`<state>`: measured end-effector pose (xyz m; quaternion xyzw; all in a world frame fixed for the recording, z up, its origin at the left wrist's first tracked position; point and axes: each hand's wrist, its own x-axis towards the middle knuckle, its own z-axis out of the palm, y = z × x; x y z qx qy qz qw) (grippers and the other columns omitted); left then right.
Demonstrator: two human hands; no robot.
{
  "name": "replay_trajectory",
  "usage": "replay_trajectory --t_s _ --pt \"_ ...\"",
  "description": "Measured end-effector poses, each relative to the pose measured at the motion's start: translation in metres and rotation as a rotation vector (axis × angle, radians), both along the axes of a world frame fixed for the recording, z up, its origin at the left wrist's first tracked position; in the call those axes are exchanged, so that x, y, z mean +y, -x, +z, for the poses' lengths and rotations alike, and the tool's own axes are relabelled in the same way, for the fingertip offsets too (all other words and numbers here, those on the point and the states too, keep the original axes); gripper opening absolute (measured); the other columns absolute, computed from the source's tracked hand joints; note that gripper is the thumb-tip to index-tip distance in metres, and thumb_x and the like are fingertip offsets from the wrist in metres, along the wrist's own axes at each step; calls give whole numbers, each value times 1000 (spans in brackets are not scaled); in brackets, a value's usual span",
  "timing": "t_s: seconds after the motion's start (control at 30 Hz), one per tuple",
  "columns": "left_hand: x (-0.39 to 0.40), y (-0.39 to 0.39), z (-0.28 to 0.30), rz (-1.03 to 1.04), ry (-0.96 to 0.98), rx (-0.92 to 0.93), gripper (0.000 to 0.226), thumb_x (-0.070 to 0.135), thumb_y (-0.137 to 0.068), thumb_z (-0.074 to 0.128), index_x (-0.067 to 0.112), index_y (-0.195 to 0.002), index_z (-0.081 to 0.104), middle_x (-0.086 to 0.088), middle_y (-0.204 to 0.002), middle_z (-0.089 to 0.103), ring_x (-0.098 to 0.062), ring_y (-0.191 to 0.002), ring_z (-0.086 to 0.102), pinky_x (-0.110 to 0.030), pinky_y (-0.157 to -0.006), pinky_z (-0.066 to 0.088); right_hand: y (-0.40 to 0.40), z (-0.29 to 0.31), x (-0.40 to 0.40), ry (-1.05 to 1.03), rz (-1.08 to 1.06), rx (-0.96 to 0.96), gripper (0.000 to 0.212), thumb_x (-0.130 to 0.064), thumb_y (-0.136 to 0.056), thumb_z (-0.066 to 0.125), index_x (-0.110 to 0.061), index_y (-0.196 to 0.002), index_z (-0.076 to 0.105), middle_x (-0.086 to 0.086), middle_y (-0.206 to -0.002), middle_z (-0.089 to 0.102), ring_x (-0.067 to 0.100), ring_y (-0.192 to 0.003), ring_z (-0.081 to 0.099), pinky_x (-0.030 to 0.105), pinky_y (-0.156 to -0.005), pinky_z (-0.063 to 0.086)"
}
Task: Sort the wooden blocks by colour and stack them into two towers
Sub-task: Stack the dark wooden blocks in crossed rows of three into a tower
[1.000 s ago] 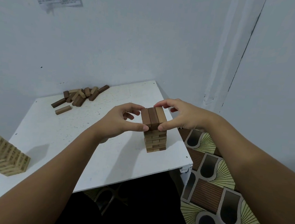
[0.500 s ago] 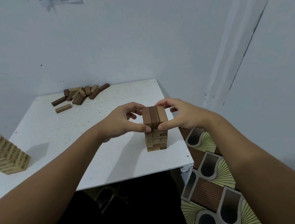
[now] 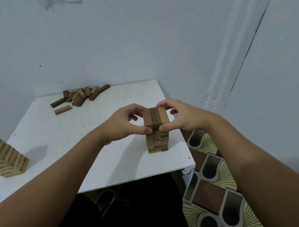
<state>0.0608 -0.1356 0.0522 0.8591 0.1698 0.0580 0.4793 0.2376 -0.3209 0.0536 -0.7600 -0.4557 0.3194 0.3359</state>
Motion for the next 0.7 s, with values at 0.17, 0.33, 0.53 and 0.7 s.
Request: replay_trajectory --t_s 0.17,0.33,0.53,0.7 --pt "-1 3 4 -4 -9 56 87 51 -57 93 43 -136 57 11 -129 61 -12 -121 56 -35 -104 47 2 1 -2 26 -6 1 91 -61 -61 84 -60 -140 39 -7 -150 36 17 -138 38 45 -112 40" --pt "25 24 16 -58 147 207 115 43 -56 85 40 -157 31 7 -141 54 -13 -130 53 -40 -113 44 2 11 0 -123 -192 162 79 -80 -77 40 -55 -151 33 -9 -151 37 17 -142 33 53 -120 17" --pt "80 65 16 310 166 58 66 15 -89 71 25 -149 46 -5 -132 61 -17 -119 59 -39 -111 43 16 54 35 -284 -335 -268 48 -47 -91 36 -41 -133 58 -5 -132 51 21 -130 45 50 -114 36" --pt "120 96 -4 606 27 1 23 13 -101 58 24 -119 68 -1 -107 65 -21 -100 60 -31 -83 47 62 92 107 -170 -303 -752 33 -43 -99 47 -36 -128 61 -2 -128 56 25 -124 47 45 -99 35"
